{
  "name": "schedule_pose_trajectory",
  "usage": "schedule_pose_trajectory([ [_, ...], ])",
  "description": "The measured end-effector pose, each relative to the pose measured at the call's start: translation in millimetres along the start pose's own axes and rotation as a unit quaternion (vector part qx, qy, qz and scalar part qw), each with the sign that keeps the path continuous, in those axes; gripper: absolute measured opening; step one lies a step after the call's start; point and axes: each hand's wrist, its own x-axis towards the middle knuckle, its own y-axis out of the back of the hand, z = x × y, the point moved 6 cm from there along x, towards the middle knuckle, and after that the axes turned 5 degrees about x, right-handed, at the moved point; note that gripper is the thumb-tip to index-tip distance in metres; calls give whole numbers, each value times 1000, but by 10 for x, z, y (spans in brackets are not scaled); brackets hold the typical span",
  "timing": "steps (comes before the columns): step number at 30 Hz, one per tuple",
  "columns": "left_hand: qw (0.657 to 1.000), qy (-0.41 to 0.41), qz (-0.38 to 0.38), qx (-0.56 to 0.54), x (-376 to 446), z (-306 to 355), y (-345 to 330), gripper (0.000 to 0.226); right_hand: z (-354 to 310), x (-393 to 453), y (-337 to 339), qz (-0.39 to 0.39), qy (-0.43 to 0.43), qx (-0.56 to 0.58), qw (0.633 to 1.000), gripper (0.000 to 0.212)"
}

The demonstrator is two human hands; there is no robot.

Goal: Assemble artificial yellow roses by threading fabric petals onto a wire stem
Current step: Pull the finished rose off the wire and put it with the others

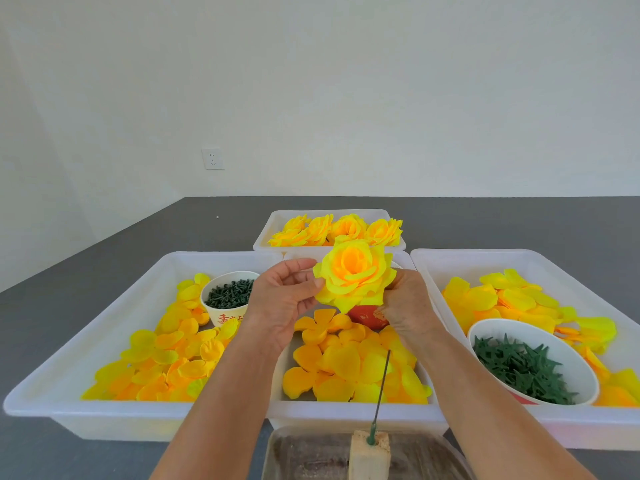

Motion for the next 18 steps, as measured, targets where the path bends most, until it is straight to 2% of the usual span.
schedule_pose_trajectory([
  [6, 998, -53, 22, 9, -2, 76, 12, 34, 29, 9, -27, -5, -15, 19, 1000, 23],
  [18, 997, -48, -1, -61, 5, 66, 4, 28, -42, -29, 4, -4, -1, 3, 1000, 14],
])
